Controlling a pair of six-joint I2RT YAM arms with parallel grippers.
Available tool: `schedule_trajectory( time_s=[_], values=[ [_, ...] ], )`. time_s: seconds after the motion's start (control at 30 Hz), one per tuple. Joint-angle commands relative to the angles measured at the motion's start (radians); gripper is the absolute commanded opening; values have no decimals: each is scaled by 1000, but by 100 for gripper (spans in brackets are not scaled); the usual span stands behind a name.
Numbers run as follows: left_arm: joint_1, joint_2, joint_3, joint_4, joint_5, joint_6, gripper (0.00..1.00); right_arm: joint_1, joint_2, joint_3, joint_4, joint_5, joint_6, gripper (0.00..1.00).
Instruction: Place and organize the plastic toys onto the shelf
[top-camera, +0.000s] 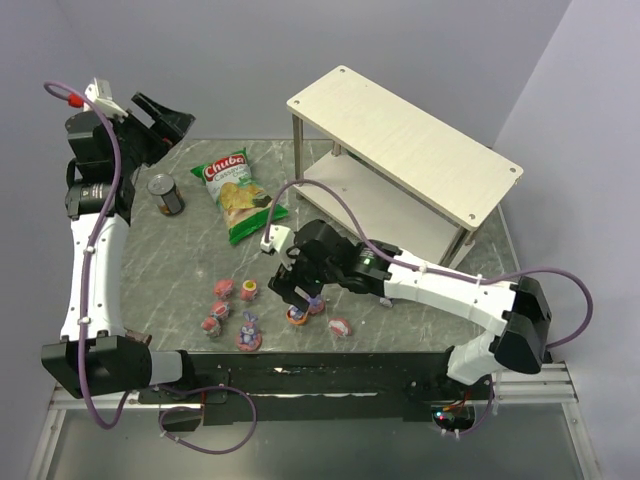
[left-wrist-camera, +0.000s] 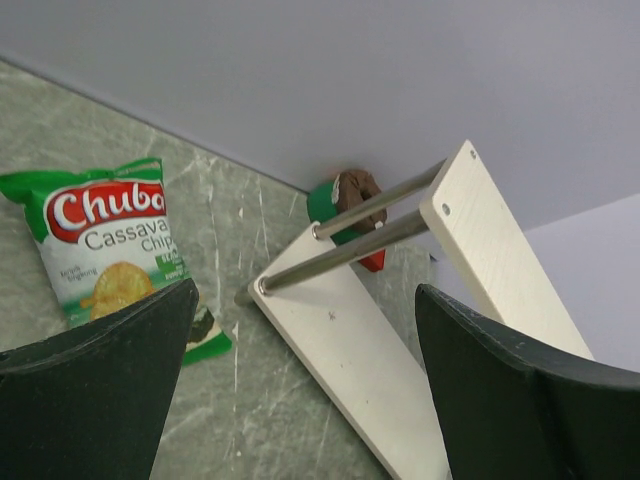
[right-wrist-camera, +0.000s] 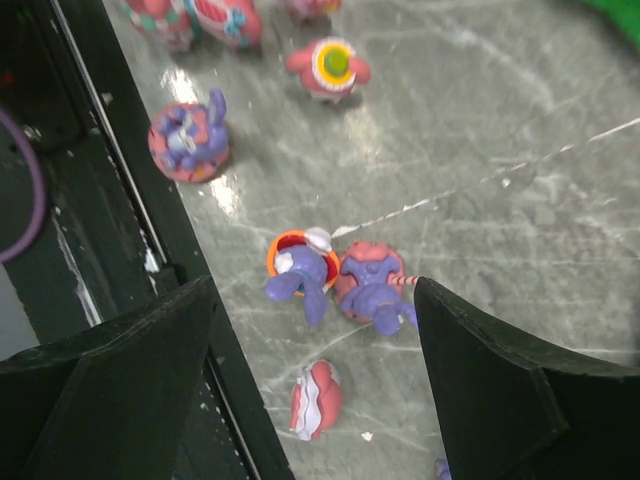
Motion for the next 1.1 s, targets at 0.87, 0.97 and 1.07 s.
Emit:
schedule_trajectory(
  time_s=[0.87,0.97,1.07],
  values=[
    [5,-18,-67,61,99,-32,96,24,164,-90,12,2,-39,65],
    [5,-16,-67,61,97,-27,96,25,176,-93,27,5,-38,65],
    [5,-16,-69,61,97,-27,96,25,187,-95,41,8,-35,62]
  ],
)
